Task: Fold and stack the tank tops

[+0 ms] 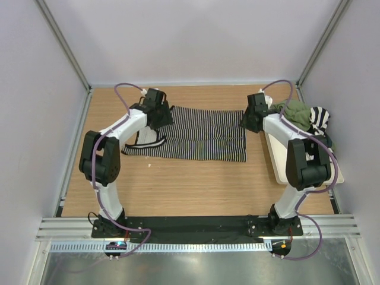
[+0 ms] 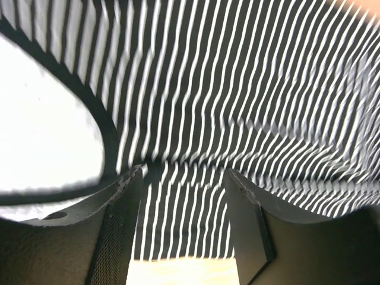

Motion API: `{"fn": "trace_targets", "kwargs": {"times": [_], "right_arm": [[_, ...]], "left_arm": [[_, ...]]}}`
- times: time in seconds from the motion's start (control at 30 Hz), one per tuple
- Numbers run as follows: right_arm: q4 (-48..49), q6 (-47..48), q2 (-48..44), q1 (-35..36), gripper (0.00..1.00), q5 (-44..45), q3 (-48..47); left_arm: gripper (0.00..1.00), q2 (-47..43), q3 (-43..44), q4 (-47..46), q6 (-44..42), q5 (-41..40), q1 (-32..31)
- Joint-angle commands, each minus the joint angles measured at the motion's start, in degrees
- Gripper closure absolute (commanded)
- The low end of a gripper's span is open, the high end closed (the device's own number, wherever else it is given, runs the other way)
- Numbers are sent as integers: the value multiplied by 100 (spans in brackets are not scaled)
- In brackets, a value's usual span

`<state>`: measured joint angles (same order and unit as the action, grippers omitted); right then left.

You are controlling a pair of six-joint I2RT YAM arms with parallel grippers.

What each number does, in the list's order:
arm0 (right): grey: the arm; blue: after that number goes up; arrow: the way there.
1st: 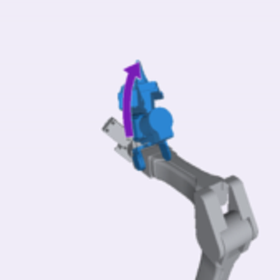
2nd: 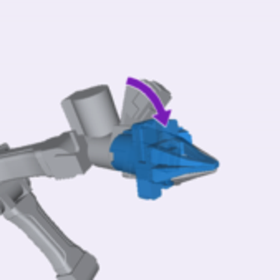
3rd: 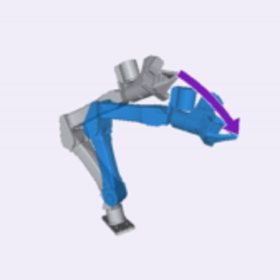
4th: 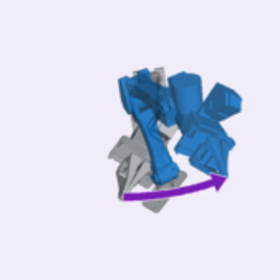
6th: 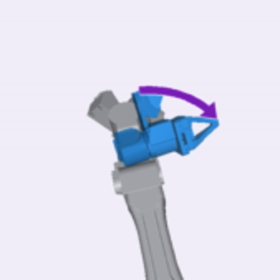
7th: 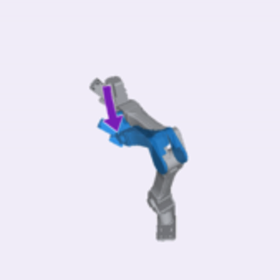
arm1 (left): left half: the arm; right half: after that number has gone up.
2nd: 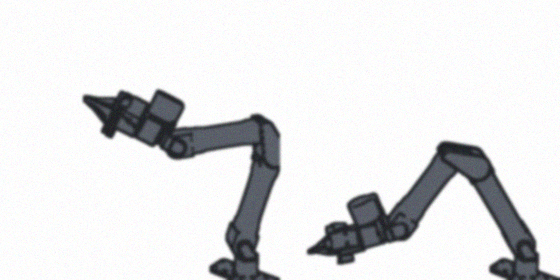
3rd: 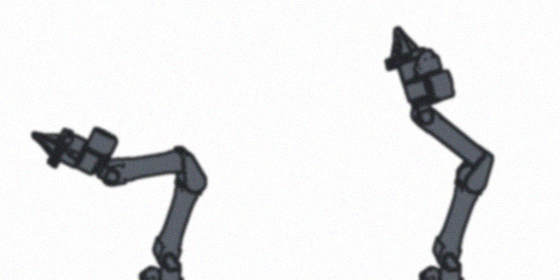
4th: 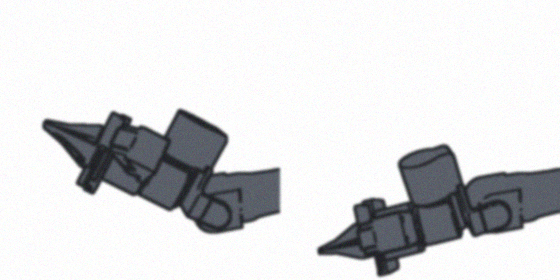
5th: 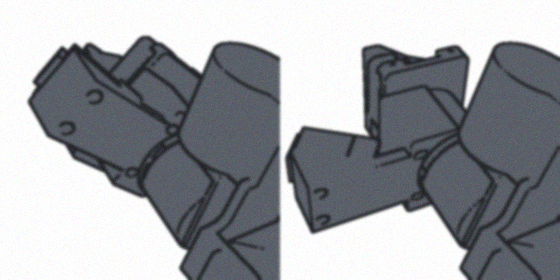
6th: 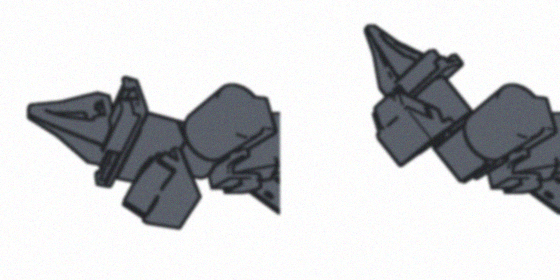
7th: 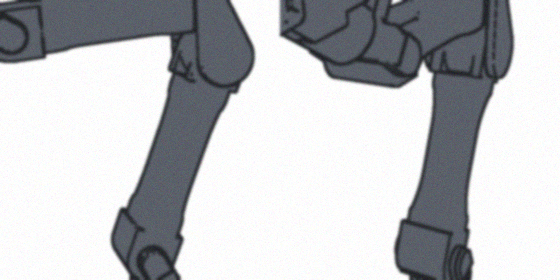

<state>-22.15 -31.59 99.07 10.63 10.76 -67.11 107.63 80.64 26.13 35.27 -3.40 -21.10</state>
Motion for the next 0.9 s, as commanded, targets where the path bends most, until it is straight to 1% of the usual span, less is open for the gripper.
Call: {"fn": "trace_targets", "kwargs": {"times": [0.0, 0.03, 0.1, 0.13, 0.17, 0.2, 0.23, 0.3, 0.33, 0.43, 0.53, 0.6, 0.73, 0.77, 0.87], "right_arm": [[71, 311, 305, -35, 55, 83, -767], [10, 312, 419, -35, 55, 171, -1064], [-35, 329, 727, -61, 59, 312, -1347], [35, 355, 806, -96, 59, 295, -1557], [62, 382, 1007, -114, 59, 269, -1672], [53, 382, 1114, -140, 58, 251, -1804], [-25, 417, 1228, -175, 56, 216, -2101], [-183, 478, 1552, -237, 51, 172, -2515], [-193, 487, 1667, -237, 50, 128, -2613], [-202, 540, 2010, -263, 46, 14, -2956], [-324, 566, 2432, -272, 46, -22, -3404], [-430, 567, 2652, -272, 47, 5, -3737], [-579, 593, 3187, -299, 51, -65, -4222], [-649, 593, 3250, -290, 55, -83, -4370], [-711, 584, 3408, -307, 56, -101, -4468]], "left_arm": [[40, 90, 671, 120, -239, -389, 176], [40, 187, 951, 112, -300, -433, 194], [40, 529, 1294, 190, -511, -442, 238], [40, 661, 1688, 243, -555, -442, 256], [40, 949, 1874, 313, -608, -442, 264], [40, 1074, 2059, 340, -713, -434, 273], [40, 1206, 2435, 392, -766, -434, 291], [40, 1610, 2824, 586, -880, -434, 326], [40, 1768, 3156, 638, -916, -425, 335], [40, 2243, 3754, 832, -1048, -355, 388], [40, 2613, 4160, 990, -1136, -363, 423], [40, 2762, 4249, 938, -1171, -320, 449], [39, 3043, 4494, 867, -1259, -153, 484], [39, 3105, 4565, 902, -1242, -91, 502], [38, 3404, 4899, 1078, -1137, -20, 511]]}}
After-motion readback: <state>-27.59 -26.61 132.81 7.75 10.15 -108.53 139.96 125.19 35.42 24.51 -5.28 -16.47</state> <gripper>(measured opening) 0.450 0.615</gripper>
